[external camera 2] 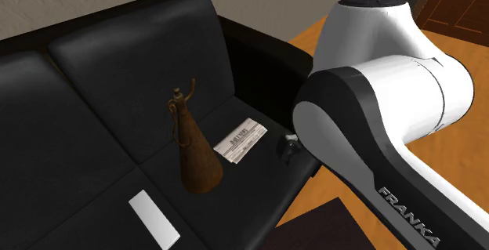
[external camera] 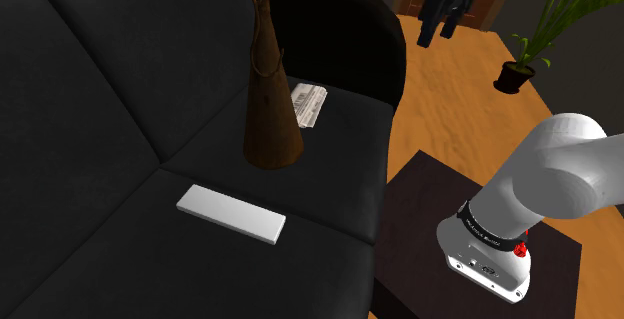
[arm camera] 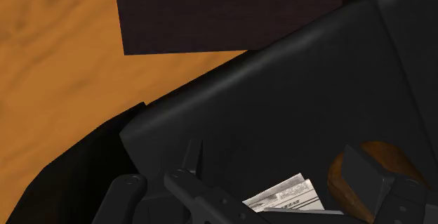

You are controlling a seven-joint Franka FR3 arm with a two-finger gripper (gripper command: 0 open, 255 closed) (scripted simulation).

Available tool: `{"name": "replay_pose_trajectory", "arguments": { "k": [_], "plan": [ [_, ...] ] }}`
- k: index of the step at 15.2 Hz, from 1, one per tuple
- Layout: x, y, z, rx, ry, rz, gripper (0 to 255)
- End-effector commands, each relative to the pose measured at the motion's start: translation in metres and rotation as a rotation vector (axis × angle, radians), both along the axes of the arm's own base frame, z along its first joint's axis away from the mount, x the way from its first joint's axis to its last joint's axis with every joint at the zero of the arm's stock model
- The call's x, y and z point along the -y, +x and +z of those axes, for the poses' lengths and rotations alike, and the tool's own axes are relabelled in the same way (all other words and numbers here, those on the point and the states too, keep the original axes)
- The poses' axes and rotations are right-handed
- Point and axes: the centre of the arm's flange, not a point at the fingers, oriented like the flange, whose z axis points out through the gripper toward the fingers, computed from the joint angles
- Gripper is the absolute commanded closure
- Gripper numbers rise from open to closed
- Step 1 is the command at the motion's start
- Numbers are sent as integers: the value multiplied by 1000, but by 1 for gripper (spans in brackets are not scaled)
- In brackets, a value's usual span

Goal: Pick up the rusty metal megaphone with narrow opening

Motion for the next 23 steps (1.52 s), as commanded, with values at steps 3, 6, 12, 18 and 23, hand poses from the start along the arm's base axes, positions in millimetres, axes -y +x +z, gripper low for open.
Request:
{"name": "replay_pose_trajectory", "arguments": {
  "k": [3,6,12,18,23],
  "plan": [
    [-13,19,-1,14,13,60,0],
    [-35,47,-2,36,33,151,0],
    [-86,96,0,80,74,332,0],
    [-145,134,6,123,114,514,0],
    [-198,158,14,159,147,665,0]
  ]
}}
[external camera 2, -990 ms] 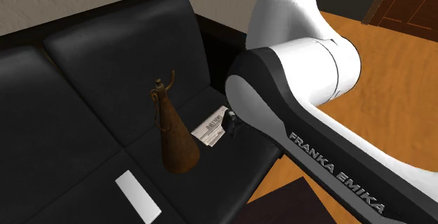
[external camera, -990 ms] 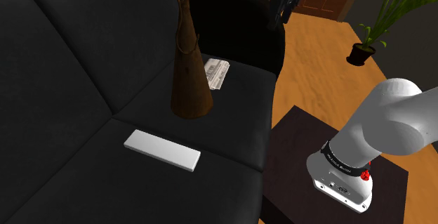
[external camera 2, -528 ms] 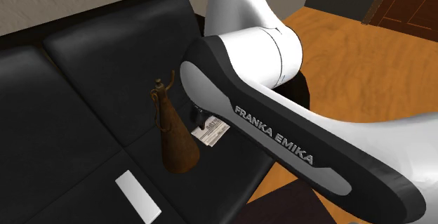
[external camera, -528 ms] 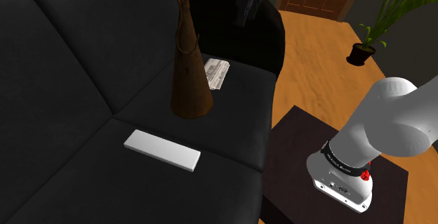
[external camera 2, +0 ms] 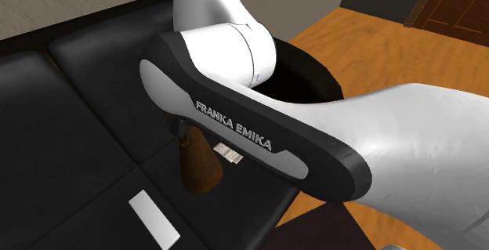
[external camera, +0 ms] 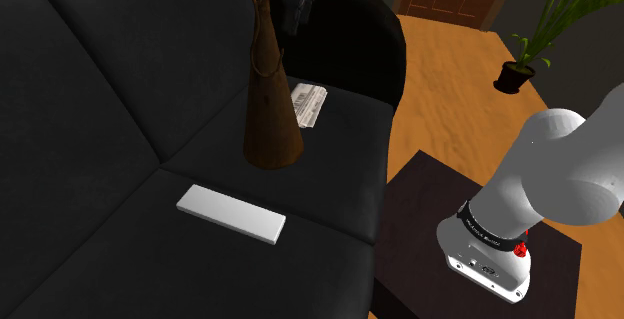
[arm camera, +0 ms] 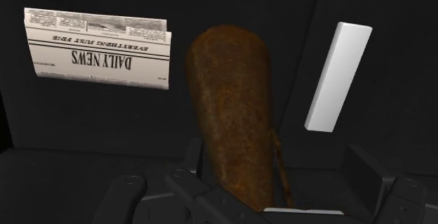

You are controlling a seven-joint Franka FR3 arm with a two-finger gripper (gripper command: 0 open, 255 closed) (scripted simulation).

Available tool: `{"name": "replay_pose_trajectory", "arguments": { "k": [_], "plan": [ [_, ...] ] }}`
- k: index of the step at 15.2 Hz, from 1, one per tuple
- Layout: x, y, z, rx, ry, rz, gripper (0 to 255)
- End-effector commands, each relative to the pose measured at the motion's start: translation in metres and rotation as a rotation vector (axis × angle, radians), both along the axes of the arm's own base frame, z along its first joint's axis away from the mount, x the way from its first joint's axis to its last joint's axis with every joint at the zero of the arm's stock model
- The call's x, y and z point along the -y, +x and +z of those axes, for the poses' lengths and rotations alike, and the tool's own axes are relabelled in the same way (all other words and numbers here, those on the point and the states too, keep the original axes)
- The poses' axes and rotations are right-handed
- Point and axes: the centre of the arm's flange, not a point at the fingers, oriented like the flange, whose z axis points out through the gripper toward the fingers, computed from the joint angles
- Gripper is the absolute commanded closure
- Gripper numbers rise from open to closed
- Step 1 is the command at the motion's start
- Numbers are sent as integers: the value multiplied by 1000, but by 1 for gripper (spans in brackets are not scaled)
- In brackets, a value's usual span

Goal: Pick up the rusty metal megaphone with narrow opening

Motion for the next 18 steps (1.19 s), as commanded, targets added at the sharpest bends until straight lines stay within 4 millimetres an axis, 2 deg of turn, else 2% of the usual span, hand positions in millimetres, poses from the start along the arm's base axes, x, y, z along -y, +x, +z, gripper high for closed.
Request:
{"name": "replay_pose_trajectory", "arguments": {
  "k": [1,8,10,11,18],
  "plan": [
    [-21,5,4,13,13,57,0],
    [-21,5,-32,13,13,57,0],
    [-21,5,-36,13,13,57,0],
    [-21,5,-36,13,13,57,255],
    [-21,6,-36,13,13,57,255]
  ]
}}
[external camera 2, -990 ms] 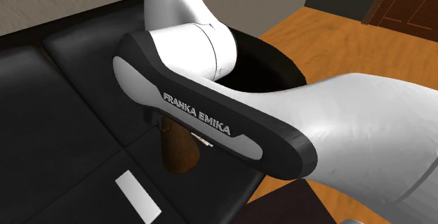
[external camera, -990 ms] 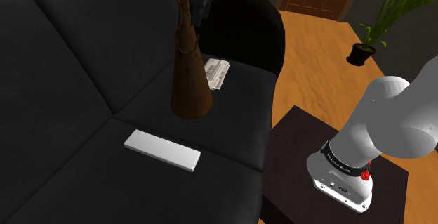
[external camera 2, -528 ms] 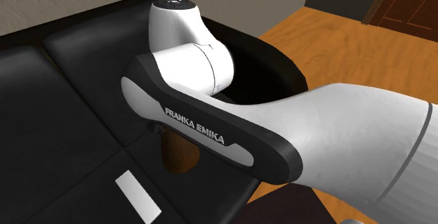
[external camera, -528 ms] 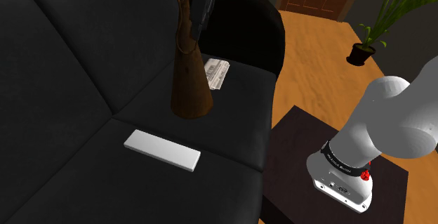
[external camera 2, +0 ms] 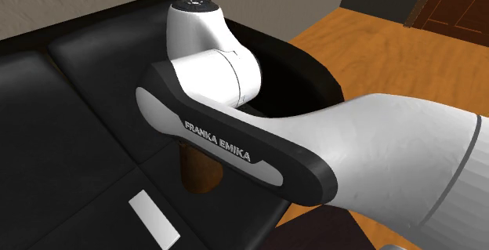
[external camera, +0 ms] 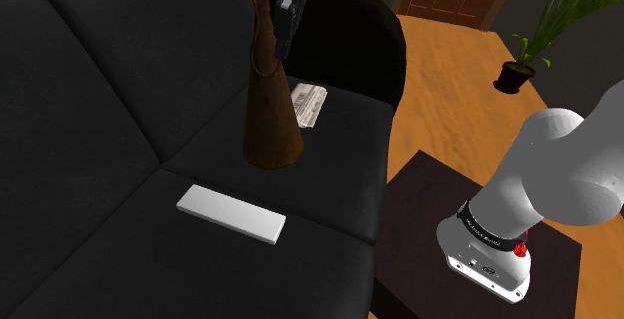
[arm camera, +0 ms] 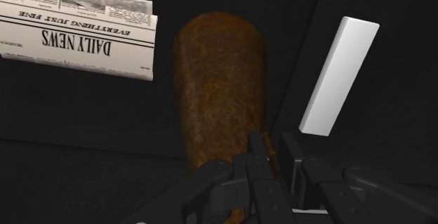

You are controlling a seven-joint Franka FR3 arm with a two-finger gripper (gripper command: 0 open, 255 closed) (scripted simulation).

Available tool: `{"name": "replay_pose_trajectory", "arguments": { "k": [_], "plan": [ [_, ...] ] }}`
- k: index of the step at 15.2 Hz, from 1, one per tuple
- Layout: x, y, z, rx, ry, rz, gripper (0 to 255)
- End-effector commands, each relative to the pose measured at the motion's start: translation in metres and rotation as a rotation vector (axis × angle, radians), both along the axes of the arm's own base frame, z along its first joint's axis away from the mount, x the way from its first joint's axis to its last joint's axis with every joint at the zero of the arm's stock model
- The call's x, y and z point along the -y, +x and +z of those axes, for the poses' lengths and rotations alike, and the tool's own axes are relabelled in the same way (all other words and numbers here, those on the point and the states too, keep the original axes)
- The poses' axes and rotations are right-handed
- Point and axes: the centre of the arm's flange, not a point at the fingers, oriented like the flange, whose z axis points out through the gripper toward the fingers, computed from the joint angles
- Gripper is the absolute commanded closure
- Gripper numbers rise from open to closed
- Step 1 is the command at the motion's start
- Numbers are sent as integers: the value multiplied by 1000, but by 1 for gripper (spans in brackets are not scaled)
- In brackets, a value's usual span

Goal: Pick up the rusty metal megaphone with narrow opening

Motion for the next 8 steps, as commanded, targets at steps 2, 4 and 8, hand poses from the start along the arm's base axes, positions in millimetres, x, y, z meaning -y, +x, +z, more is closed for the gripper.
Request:
{"name": "replay_pose_trajectory", "arguments": {
  "k": [2,4,8],
  "plan": [
    [0,0,0,-1,0,0,255],
    [0,0,10,-1,0,0,255],
    [0,0,31,-1,0,0,255]
  ]
}}
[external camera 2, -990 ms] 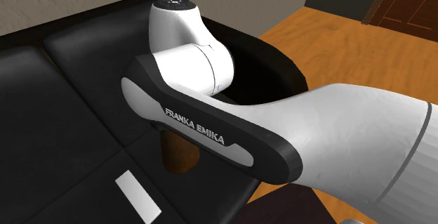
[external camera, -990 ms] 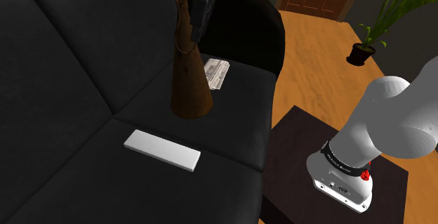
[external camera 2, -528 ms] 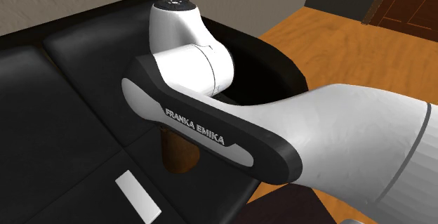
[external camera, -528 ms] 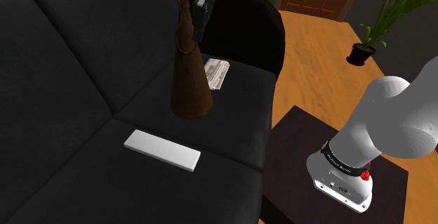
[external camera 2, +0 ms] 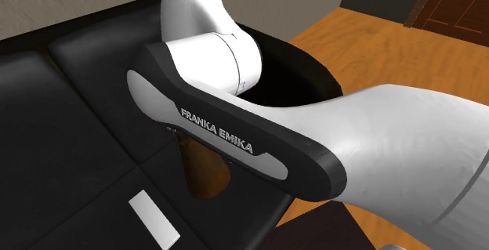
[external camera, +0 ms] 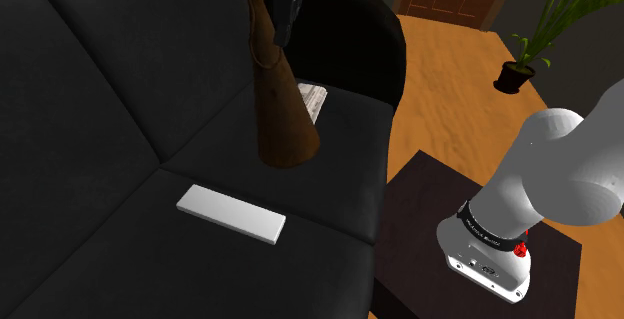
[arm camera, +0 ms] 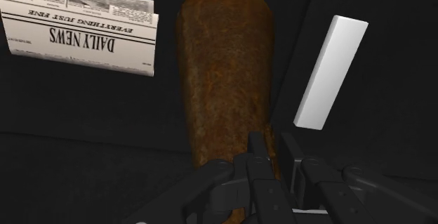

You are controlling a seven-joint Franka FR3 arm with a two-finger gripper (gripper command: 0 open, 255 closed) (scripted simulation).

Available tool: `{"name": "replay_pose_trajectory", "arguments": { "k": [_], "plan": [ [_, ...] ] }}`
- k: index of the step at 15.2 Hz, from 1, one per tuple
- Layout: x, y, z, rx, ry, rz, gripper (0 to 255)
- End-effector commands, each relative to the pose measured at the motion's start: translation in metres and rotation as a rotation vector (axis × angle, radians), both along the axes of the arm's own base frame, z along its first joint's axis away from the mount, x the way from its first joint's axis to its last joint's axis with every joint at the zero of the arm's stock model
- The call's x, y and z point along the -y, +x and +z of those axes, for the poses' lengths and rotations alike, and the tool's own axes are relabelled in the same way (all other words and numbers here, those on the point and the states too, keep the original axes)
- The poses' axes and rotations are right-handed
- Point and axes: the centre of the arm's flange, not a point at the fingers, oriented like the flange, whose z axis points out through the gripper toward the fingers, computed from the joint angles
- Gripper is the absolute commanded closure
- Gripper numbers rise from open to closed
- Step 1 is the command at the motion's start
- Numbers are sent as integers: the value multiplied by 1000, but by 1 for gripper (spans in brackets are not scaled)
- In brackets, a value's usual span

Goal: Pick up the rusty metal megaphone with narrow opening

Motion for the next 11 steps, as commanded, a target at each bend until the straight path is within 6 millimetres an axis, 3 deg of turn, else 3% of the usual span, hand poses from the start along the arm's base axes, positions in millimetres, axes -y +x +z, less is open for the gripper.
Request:
{"name": "replay_pose_trajectory", "arguments": {
  "k": [1,9,11],
  "plan": [
    [1,0,12,4,1,0,255],
    [1,0,55,4,1,0,255],
    [1,0,55,4,1,0,255]
  ]
}}
